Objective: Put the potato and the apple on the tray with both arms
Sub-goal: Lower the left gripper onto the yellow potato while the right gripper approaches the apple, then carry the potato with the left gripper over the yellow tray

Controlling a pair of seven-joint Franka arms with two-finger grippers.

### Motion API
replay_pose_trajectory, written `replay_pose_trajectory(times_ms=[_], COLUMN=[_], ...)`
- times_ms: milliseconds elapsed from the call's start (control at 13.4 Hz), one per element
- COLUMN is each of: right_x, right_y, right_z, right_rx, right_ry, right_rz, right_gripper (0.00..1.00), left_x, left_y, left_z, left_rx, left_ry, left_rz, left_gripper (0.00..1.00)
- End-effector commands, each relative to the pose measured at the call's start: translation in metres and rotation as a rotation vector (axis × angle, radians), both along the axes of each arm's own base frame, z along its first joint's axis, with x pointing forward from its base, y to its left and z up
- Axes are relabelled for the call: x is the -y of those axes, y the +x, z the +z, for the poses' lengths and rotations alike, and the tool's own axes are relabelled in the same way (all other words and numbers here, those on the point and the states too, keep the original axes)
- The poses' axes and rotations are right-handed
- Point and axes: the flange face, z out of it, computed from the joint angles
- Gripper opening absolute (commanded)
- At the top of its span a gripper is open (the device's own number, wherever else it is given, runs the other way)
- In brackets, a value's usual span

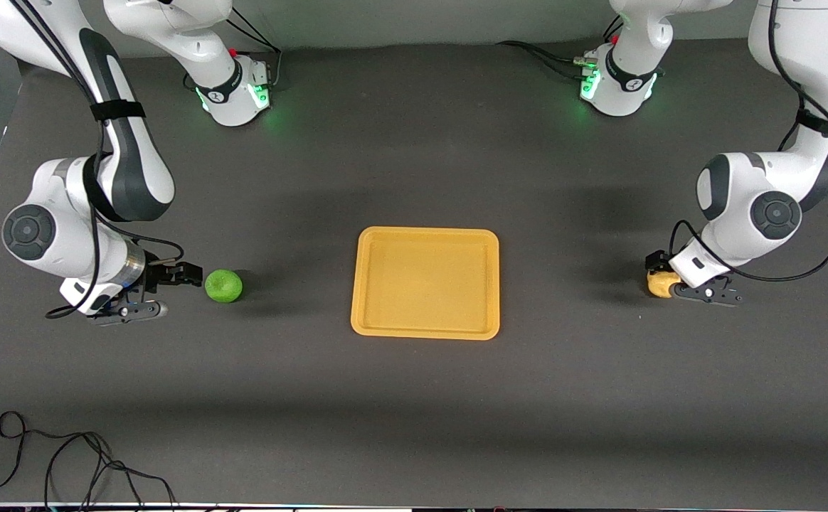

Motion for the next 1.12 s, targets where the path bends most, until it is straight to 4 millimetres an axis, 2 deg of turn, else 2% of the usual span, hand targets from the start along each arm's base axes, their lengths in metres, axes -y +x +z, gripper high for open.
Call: replay_pose_trajectory(times_ms=[0,224,299,373,522,672,746,821,1045], right_x=[0.001,0.001,0.002,0.003,0.004,0.003,0.0,0.001,0.011], right_y=[-0.007,-0.011,-0.011,-0.012,-0.018,-0.029,-0.031,-0.031,-0.023], right_z=[0.031,0.078,0.096,0.112,0.149,0.19,0.206,0.209,0.195], right_rx=[0.046,0.032,0.027,0.025,0.03,0.064,0.072,0.072,0.057], right_ry=[0.003,0.009,0.009,0.011,0.015,0.022,0.013,0.007,0.006], right_rz=[-0.006,-0.011,-0.012,-0.009,-0.009,-0.006,0.002,0.004,-0.015], right_gripper=[1.0,1.0,1.0,1.0,1.0,1.0,1.0,1.0,1.0], left_x=[-0.001,0.0,-0.002,-0.002,-0.002,-0.003,-0.003,-0.005,-0.007], left_y=[-0.003,-0.008,-0.01,-0.011,-0.013,-0.016,-0.011,-0.004,0.036], left_z=[-0.018,-0.042,-0.045,-0.044,-0.044,-0.046,-0.037,-0.023,0.056], left_rx=[0.035,0.054,0.056,0.053,0.044,0.017,0.026,0.024,-0.06], left_ry=[0.0,-0.007,-0.007,-0.007,-0.006,-0.004,-0.002,0.001,0.025], left_rz=[-0.027,-0.031,-0.03,-0.033,-0.027,-0.018,-0.013,-0.007,0.015], left_gripper=[1.0,1.0,0.97,0.85,0.45,0.18,0.13,0.12,0.13])
